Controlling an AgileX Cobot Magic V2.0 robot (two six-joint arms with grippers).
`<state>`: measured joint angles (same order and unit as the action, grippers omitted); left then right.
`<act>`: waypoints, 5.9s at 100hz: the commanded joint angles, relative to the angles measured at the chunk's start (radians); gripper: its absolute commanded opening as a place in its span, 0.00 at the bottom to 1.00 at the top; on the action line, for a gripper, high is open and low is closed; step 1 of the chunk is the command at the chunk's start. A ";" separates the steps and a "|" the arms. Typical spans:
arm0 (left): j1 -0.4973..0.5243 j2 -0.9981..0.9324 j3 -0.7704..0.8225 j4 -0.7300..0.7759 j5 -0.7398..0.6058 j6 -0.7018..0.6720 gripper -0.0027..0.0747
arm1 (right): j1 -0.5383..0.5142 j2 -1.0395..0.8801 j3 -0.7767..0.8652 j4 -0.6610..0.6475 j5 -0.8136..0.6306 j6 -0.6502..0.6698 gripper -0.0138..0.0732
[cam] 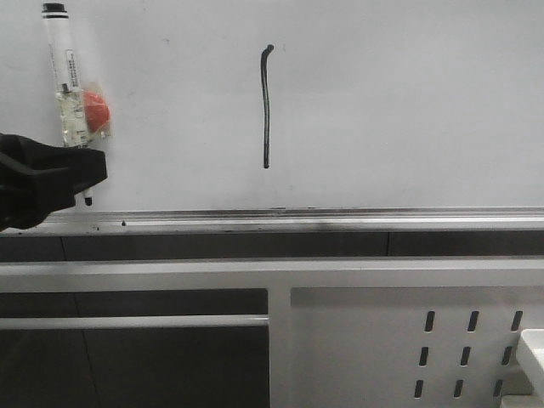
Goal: Write number 1 on whiteboard
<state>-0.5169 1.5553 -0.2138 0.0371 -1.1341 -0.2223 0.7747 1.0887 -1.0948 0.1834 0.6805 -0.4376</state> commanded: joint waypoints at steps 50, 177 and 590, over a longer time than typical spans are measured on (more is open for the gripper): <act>0.000 -0.048 0.044 0.057 -0.228 -0.002 0.67 | -0.007 -0.115 0.044 -0.017 -0.184 -0.006 0.08; 0.000 -0.413 0.118 0.353 -0.018 -0.061 0.01 | -0.007 -0.976 0.971 0.098 -0.767 0.003 0.08; 0.462 -1.584 0.253 -0.023 1.415 0.193 0.01 | -0.005 -0.976 1.008 0.098 -0.800 0.003 0.08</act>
<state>-0.0589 -0.0059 0.0042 0.0127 0.3369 -0.0320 0.7747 0.1027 -0.0881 0.2793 -0.0208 -0.4315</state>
